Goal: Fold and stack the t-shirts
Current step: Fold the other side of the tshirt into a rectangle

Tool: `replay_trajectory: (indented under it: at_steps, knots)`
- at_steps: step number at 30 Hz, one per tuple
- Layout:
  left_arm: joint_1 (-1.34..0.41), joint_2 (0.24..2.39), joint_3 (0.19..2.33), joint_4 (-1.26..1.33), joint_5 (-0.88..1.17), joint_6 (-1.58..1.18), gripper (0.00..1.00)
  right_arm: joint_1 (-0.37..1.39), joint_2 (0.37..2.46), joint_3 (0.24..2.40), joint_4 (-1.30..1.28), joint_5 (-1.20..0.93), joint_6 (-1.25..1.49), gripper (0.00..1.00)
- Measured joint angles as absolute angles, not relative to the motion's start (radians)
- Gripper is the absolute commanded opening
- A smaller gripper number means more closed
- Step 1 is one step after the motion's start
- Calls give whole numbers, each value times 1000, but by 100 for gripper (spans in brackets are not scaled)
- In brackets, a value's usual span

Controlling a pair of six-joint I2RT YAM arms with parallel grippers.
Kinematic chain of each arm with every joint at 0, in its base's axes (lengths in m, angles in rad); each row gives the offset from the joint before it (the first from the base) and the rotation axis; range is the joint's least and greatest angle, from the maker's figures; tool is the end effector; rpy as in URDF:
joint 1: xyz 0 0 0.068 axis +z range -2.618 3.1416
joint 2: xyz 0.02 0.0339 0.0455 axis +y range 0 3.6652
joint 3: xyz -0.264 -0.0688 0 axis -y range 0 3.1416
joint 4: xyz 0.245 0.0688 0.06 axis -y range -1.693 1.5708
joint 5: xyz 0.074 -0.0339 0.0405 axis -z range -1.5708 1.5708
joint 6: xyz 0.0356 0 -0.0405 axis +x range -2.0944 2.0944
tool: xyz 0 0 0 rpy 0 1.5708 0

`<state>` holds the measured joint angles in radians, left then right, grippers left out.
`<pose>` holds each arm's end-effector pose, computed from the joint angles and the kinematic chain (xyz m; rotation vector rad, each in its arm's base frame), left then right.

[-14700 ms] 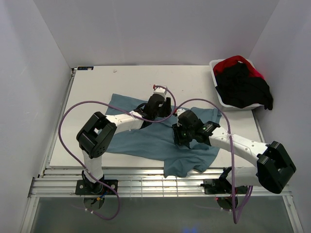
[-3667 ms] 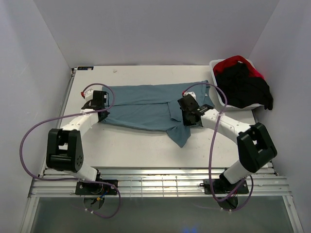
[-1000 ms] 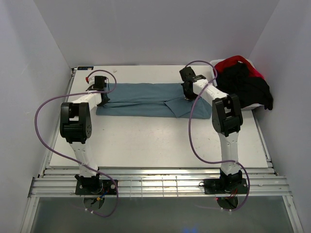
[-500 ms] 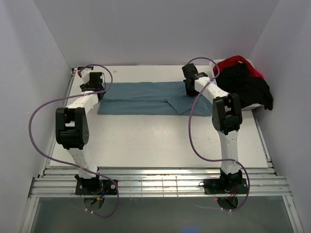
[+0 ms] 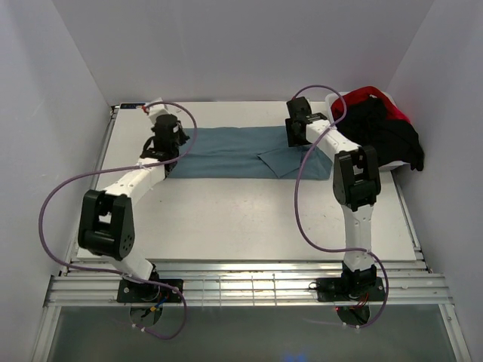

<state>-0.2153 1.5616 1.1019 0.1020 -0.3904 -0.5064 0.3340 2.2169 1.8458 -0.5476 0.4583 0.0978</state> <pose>0.3584 -0.0645 0.2851 -0.5291 1.8270 -0.1130 0.4712 0.1468 0.2072 -0.0944 2.3943 -0.3712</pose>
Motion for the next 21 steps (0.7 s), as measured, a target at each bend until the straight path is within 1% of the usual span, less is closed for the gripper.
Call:
replay_trajectory:
  at_steps: [4, 6, 8, 12, 16, 21]
  knots:
    - [-308, 1729, 1106, 96, -283, -505, 0, 334, 2101, 1728, -517, 463, 97, 72]
    - [-342, 1797, 1109, 81, -237, -509, 0, 334, 2027, 1676, -505, 448, 98, 70]
    - [-380, 1847, 1121, 68, -204, -516, 0, 334, 1959, 1632, -496, 413, 101, 67]
    - [-451, 1914, 1179, 60, -163, -523, 0, 339, 1865, 1525, -468, 329, 111, 65]
    - [-521, 1958, 1235, 75, -157, -524, 0, 355, 1832, 1395, -452, 251, 128, 64]
    - [-585, 1984, 1253, 83, -155, -524, 0, 371, 1833, 1307, -452, 157, 139, 62]
